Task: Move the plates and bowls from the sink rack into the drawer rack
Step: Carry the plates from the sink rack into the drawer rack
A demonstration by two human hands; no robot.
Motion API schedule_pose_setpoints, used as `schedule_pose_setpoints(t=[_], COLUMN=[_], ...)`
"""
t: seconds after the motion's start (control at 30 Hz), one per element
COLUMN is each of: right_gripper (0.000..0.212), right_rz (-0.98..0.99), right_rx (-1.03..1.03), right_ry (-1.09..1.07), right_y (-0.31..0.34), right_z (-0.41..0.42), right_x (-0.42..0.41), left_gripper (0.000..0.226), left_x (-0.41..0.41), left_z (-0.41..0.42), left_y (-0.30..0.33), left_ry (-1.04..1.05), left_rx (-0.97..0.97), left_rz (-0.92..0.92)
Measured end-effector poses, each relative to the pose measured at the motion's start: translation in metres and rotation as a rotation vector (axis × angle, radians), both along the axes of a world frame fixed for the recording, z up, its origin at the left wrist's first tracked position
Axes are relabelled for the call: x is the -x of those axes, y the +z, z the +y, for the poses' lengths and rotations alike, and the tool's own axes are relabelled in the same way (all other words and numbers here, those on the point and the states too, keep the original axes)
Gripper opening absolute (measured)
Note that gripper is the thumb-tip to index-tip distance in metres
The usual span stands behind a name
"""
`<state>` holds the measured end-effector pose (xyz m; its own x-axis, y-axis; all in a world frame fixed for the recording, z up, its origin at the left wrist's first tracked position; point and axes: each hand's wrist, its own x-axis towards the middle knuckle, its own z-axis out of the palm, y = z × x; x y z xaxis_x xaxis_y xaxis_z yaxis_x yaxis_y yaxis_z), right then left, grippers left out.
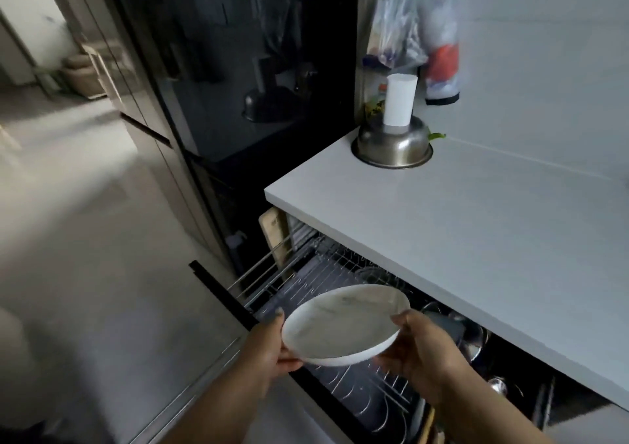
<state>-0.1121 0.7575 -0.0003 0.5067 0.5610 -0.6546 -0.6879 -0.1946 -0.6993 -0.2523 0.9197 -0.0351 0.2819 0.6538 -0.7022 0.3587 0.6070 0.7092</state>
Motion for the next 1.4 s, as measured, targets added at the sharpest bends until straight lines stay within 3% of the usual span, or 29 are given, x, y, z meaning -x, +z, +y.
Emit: schedule_pose_setpoints(t=[0.2, 0.3, 0.5, 0.6, 0.73, 0.97, 1.07, 1.27, 1.4], right_gripper=[0.027, 0.039, 0.053, 0.054, 0.06, 0.065, 0.058, 0.07, 0.072], right_rz=[-0.123, -0.169, -0.248, -0.28, -0.339, -0.42, -0.442, -0.546, -0.511], right_rx=[0.099, 0.154, 0.282, 0.337, 0.414, 0.553, 0.59, 0.663, 0.635], right_ry=[0.032, 0.035, -0.021, -0.048, -0.035, 0.048, 0.071, 0.182, 0.16], right_y=[-0.044, -0.067, -0.11, -0.125, -0.14, -0.163, -0.169, -0.178, -0.185], right_z=[0.07, 0.108, 0.186, 0.219, 0.256, 0.307, 0.321, 0.344, 0.349], right_x=[-0.023, -0.026, -0.03, -0.032, -0.043, -0.078, -0.088, -0.094, -0.091], left_gripper=[0.027, 0.032, 0.073, 0.101, 0.098, 0.073, 0.072, 0.077, 0.078], left_x=[0.004, 0.004, 0.002, 0.0, -0.008, -0.013, -0.011, -0.007, -0.007], left_z=[0.079, 0.113, 0.183, 0.214, 0.245, 0.261, 0.261, 0.26, 0.26], left_y=[-0.03, -0.037, -0.068, -0.079, -0.102, -0.131, -0.134, -0.141, -0.141], left_ry=[-0.176, -0.388, -0.933, -1.079, -1.167, -1.177, -1.177, -1.213, -1.209], left_rx=[-0.401, -0.633, -0.949, -1.069, -1.159, -1.322, -1.341, -1.294, -1.246], left_rz=[0.222, 0.353, 0.568, 0.595, 0.583, 0.586, 0.544, 0.583, 0.6])
